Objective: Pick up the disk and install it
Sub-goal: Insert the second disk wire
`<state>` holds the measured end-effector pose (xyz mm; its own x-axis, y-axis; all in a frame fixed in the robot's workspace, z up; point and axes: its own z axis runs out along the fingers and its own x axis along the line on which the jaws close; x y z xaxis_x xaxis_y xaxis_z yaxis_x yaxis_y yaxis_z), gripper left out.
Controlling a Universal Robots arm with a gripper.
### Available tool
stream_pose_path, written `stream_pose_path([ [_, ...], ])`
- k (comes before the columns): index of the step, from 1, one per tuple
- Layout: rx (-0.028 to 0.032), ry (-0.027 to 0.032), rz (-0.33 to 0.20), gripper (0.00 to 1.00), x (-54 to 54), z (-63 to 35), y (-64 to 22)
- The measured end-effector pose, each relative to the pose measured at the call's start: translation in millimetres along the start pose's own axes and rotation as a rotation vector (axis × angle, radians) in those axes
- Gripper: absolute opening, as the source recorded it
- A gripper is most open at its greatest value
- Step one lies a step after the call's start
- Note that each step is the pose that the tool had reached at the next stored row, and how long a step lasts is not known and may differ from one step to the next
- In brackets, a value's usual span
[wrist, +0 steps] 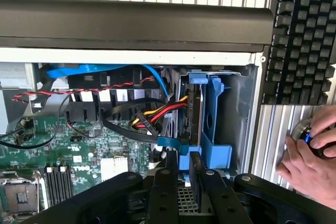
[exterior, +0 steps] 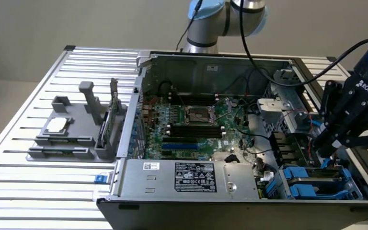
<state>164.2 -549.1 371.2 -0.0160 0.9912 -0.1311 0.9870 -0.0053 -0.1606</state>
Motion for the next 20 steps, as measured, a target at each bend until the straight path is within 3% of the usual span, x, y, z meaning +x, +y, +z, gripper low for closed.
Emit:
stream_pose_path([
  [4, 0.0000, -0.0011, -0.013, 0.24, 0.2, 2.1, 1.3],
  [9, -0.0002, 0.0083, -0.016, 0.24, 0.5, 5.3, 3.3],
  [13, -0.0002, 0.0118, -0.016, 0.24, 0.6, 6.8, 4.0],
  [15, -0.0002, 0.0134, -0.016, 0.16, 0.6, 7.6, 4.3],
  [20, -0.0004, 0.0218, -0.018, 0.16, 0.6, 9.6, 4.6],
])
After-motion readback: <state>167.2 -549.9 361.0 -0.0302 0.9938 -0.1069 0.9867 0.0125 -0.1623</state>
